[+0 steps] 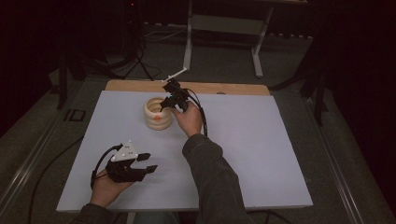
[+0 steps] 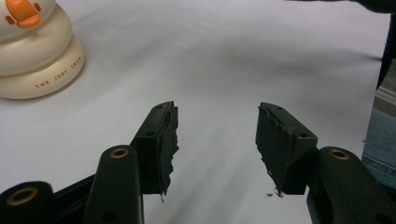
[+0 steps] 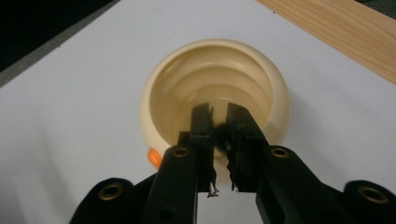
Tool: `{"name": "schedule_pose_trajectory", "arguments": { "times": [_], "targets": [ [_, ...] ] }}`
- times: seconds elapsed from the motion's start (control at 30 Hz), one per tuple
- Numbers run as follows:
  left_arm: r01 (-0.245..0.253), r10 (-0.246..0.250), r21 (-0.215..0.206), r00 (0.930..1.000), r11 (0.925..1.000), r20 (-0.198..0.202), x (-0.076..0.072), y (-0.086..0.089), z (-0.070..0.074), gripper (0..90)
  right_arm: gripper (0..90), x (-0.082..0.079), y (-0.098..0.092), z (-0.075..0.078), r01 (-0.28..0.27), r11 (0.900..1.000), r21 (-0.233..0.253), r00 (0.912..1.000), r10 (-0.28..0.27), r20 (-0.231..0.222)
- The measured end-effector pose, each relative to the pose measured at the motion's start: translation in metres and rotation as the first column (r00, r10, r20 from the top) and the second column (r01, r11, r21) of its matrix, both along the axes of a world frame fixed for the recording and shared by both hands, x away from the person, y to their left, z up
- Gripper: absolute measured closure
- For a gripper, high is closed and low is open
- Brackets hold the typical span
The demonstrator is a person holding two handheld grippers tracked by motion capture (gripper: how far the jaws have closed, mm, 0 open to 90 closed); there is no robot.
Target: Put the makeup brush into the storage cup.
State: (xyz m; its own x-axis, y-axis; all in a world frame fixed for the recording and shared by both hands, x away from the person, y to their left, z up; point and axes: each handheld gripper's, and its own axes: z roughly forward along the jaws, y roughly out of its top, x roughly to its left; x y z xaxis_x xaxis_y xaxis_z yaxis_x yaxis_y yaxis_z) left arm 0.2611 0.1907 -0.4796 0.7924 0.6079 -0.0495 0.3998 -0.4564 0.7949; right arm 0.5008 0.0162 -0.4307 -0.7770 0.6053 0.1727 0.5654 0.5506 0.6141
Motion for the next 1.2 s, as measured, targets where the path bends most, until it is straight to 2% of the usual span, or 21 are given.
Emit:
{"name": "schedule_pose_trajectory", "arguments": {
  "times": [0.27,0.4,0.63,0.87,1.0,1.2],
  "targets": [
    [-0.001,0.001,0.002,1.0000,1.0000,0.002,-0.001,-0.001,0.000,48.0,70.7,-0.003,-0.014,0.000,0.027,1.000,0.006,0.9996,-0.028,0.012],
    [-0.002,0.002,0.007,1.0000,1.0000,0.001,-0.001,-0.001,0.000,47.2,62.1,-0.005,-0.023,0.001,0.042,0.998,0.036,0.9991,-0.042,0.000],
    [-0.003,0.003,0.011,1.0000,0.9999,0.003,-0.001,-0.003,0.000,45.4,52.2,-0.013,-0.042,0.003,0.046,0.996,0.072,0.9988,-0.047,0.012],
    [-0.010,0.010,0.015,0.9999,0.9998,0.000,0.000,-0.006,0.000,41.6,46.8,-0.025,-0.064,0.000,0.045,0.994,0.098,0.9984,-0.048,0.030],
    [-0.014,0.015,0.017,0.9999,0.9998,-0.002,0.000,-0.007,0.000,38.6,41.2,-0.031,-0.078,-0.003,0.047,0.991,0.125,0.9985,-0.050,0.021],
    [-0.017,0.017,0.015,0.9998,0.9997,-0.003,0.000,-0.009,0.000,35.3,38.1,-0.041,-0.098,-0.005,0.043,0.990,0.138,0.9977,-0.050,0.047]
  ]
}}
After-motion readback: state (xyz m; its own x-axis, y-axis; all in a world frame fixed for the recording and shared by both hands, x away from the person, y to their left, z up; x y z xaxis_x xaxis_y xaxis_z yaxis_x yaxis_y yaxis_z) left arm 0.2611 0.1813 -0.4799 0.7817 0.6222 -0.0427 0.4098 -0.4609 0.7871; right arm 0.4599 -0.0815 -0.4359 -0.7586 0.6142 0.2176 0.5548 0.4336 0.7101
